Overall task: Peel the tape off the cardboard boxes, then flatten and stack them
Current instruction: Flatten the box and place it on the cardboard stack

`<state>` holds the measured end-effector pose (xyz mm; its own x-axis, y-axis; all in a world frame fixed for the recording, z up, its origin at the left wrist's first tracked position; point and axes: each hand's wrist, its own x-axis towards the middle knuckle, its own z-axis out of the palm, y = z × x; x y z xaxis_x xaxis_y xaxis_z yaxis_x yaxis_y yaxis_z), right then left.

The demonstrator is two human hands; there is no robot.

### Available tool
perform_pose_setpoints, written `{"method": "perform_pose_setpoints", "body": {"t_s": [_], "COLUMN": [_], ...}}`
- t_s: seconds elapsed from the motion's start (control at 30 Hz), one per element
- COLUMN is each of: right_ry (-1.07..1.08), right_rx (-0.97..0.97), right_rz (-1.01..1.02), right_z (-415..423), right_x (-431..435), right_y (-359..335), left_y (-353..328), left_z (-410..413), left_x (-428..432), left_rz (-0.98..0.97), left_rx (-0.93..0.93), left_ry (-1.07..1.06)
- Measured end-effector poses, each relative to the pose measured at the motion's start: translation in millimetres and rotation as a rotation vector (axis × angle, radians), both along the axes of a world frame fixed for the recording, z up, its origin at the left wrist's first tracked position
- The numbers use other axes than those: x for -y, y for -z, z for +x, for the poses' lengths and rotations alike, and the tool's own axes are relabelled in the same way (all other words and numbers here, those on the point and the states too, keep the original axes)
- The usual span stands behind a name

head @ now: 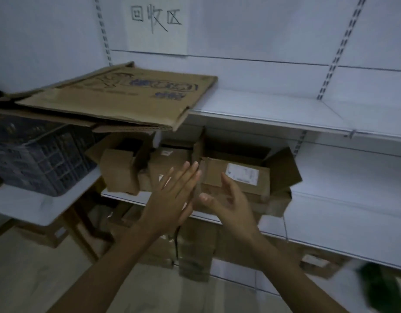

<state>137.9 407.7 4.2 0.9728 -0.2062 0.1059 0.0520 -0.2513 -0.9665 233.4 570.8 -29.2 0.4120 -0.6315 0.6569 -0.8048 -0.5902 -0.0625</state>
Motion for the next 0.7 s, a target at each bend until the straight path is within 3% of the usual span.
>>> {"method": "perform_pose_setpoints", "body": {"t_s": [0.13,0.23,0.43,0.57,0.7], "right_ry": [0.196,0.356,0.391,0.249,-0.064], "right_rx": [-0.040,-0.136,-0.312,-0.442,-0.616], "right_rz": [0.002,0.024,-0.057,-0.222,-0.658], "right_z": [-34.3,-63.8,-90.6,-64.8,5.5], "right_x": [78.3,138.8,233.7,267.3,305.2], "right_y": [31.5,62.8,118.5,143.4,154.6], "left_y": [26.1,51.7,100.5,112.3,124.7], "left_z": [-20.4,-35.7,-64.8,-61.5,-31.6], "left_x": [67.2,117.1,201.4,230.8,242.5], "left_rz": [-0.058,-0.073,-0.107,-0.178,-0.341], "left_rx": [-0.314,-0.451,-0.660,-0.818,-0.996], "left_ry": [-0.017,0.013,0.076,0.033,0.021]}}
